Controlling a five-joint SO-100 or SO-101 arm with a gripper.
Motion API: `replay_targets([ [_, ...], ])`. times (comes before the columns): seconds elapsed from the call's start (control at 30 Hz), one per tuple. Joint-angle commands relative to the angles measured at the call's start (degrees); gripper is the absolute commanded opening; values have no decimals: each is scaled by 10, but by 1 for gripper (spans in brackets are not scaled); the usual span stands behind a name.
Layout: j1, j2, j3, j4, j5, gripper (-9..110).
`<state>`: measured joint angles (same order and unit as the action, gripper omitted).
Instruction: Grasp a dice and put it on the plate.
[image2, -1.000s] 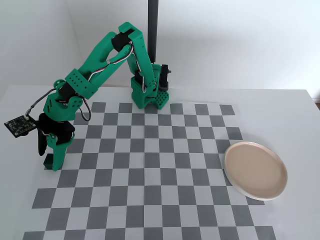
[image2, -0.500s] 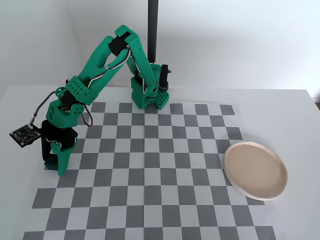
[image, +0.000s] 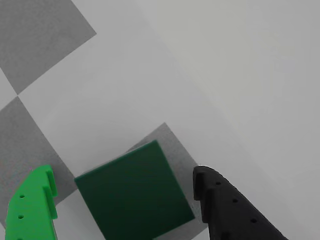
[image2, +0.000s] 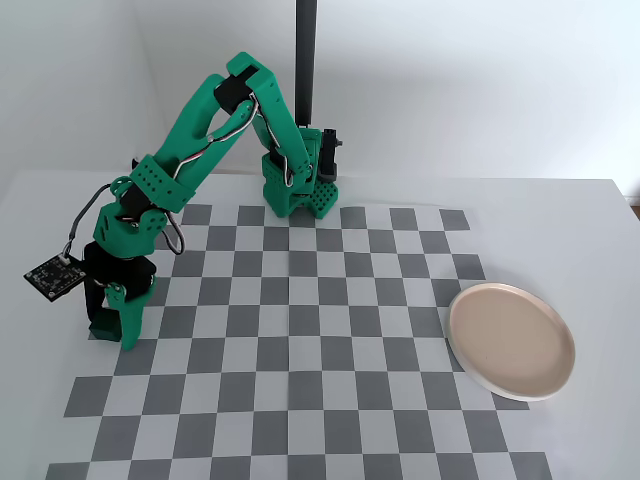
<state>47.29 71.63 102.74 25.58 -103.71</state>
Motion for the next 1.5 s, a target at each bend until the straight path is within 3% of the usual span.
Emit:
replay_targets([
  [0.0, 8, 13, -46, 6, -15, 23],
  [0.23, 11, 30, -14, -3, -32, 20],
  [0.67, -3, 91, 84, -54, -43, -4],
  [1.0, -41, 156, 105, -13, 9, -4],
  [1.47, -218, 448, 167, 134, 81, -4],
])
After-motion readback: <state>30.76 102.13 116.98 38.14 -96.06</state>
